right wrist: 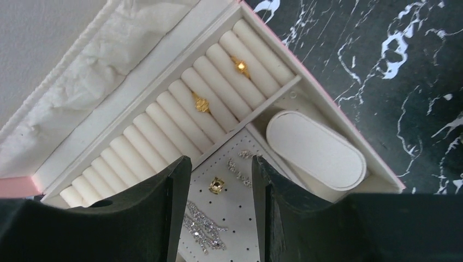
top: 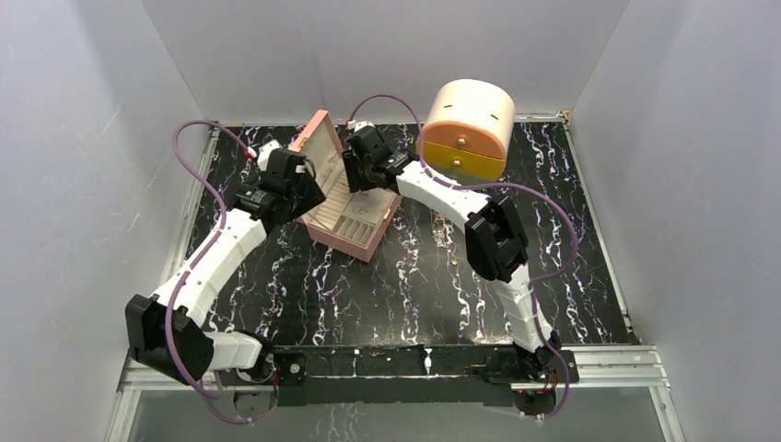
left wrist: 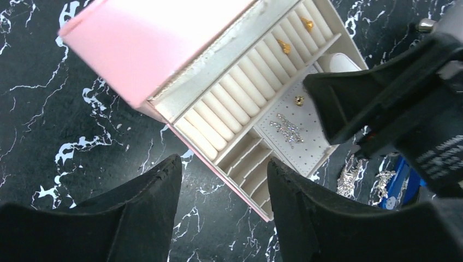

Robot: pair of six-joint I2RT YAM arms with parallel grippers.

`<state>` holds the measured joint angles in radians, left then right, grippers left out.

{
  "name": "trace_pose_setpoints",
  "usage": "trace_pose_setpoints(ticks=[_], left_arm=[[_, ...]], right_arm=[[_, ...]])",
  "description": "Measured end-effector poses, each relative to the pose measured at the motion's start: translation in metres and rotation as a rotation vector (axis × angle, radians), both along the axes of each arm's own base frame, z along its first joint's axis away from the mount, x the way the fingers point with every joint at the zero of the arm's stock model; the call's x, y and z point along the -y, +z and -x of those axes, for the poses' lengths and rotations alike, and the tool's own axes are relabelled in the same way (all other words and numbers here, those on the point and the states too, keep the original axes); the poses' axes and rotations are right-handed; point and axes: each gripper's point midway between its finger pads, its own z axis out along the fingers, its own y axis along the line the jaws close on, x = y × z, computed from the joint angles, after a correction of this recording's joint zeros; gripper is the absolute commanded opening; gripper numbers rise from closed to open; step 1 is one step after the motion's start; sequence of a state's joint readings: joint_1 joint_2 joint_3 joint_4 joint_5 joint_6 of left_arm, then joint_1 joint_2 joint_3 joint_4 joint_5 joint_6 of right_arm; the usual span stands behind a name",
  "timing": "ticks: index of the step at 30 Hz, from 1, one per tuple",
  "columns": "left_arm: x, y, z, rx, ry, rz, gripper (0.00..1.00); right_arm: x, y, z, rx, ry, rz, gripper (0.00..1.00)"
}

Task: Organize the mixed jewelry
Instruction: Adjust the jewelry box at the center of the board.

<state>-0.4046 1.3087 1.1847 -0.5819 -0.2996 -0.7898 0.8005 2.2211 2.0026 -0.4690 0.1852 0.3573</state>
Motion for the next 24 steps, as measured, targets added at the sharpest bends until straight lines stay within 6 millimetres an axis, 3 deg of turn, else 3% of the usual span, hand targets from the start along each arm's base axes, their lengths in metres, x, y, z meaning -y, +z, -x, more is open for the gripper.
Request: trace_pose_setpoints(ticks=[6, 11, 19, 24], left_arm=[[-0.004, -0.018, 0.004, -0.017, -0.004, 0.005, 0.76], [0.004, -0.024, 0.006, -0.026, -0.049, 0.029, 0.79], [0.014, -0.024, 0.005, -0.018, -0.089, 0.065, 0.79], [0.017, -0.025, 0.005, -0.023, -0.101, 0.078, 0.78]], right_arm=[[-0.001, 0.022, -0.022, 0.046, -0.035, -0.021, 0.65], [0.018, 0.034, -0.049, 0.069, -0.091, -0.045, 0.76], [0.048, -0.002, -0.079, -0.036, -0.116, -0.049, 0.80], [0.055, -0.022, -0.075, -0.121, -0.088, -0.053, 0.80]])
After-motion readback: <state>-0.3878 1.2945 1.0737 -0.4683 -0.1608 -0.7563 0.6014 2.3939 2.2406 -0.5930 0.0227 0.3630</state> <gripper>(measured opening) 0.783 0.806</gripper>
